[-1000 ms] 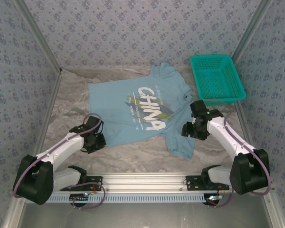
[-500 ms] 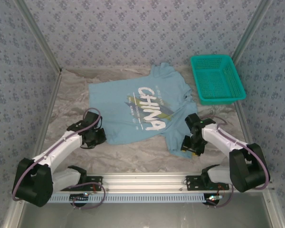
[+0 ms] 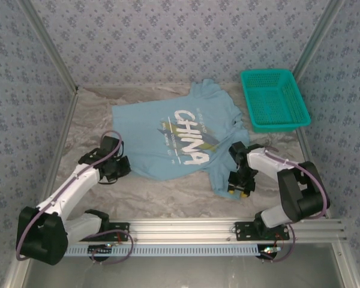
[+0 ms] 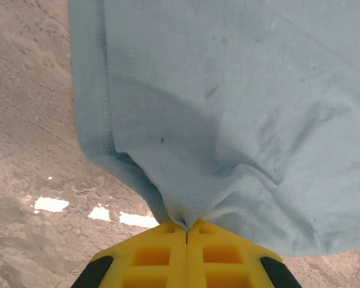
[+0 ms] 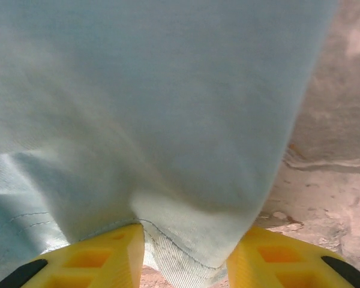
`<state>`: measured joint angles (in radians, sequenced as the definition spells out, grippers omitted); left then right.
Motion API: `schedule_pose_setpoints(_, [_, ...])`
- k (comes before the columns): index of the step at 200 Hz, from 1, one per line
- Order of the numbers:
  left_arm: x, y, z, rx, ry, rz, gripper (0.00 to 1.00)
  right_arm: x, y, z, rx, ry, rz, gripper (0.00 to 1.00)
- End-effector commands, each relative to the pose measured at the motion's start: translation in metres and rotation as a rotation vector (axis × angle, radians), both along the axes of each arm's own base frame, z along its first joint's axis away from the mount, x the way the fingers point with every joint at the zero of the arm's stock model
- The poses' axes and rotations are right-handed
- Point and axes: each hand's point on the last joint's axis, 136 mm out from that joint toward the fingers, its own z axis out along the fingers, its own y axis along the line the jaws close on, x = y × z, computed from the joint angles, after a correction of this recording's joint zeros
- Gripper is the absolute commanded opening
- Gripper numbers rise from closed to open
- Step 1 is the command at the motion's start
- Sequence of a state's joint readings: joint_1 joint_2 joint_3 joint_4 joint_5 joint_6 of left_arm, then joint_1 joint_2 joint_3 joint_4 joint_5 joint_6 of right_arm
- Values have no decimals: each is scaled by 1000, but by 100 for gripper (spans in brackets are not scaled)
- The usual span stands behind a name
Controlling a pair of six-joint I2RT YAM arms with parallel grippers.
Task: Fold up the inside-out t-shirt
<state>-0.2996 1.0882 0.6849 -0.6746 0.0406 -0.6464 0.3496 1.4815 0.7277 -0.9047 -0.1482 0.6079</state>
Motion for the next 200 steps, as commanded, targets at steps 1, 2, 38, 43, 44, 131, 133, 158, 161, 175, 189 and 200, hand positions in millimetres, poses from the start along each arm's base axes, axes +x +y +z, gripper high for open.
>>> schedule_pose_setpoints(1, [2,2,14,-5,-18,-23,0,1,7,-2,28,20,14,33])
schedule_pose_setpoints(2, [2,3,14,-5,-19,-23,0,1,7,-2,25,20,15,33])
schedule_pose_setpoints(38, [6,7,18,-8,-31,-12,0,8,5,-2,21,-34,24,18])
schedule_pose_setpoints(43, [6,8,18,-6,-33,-11,0,10,4,-1,15,-45,29,16])
schedule_pose_setpoints(44, [6,9,18,-6,-32,-10,0,10,3,-1,14,-47,32,16])
schedule_pose_setpoints(131, [24,60,64,42,-191,138,0,73,-9,121,16,-477,125,0])
schedule_pose_setpoints(133, [25,62,69,43,-206,145,0,76,-8,129,25,-502,125,0])
schedule_pose_setpoints(158, [41,82,149,35,-461,241,0,114,-3,226,125,-834,79,0])
schedule_pose_setpoints(161, [43,83,161,30,-495,249,0,120,-4,245,132,-891,73,0])
schedule_pose_setpoints(175, [48,85,209,12,-616,264,0,135,-10,306,138,-1087,47,0])
schedule_pose_setpoints(189, [52,81,260,-6,-715,242,0,138,-22,361,111,-1240,22,0])
schedule_pose_setpoints(200, [51,78,293,-9,-765,212,0,133,-39,401,60,-1341,-13,0])
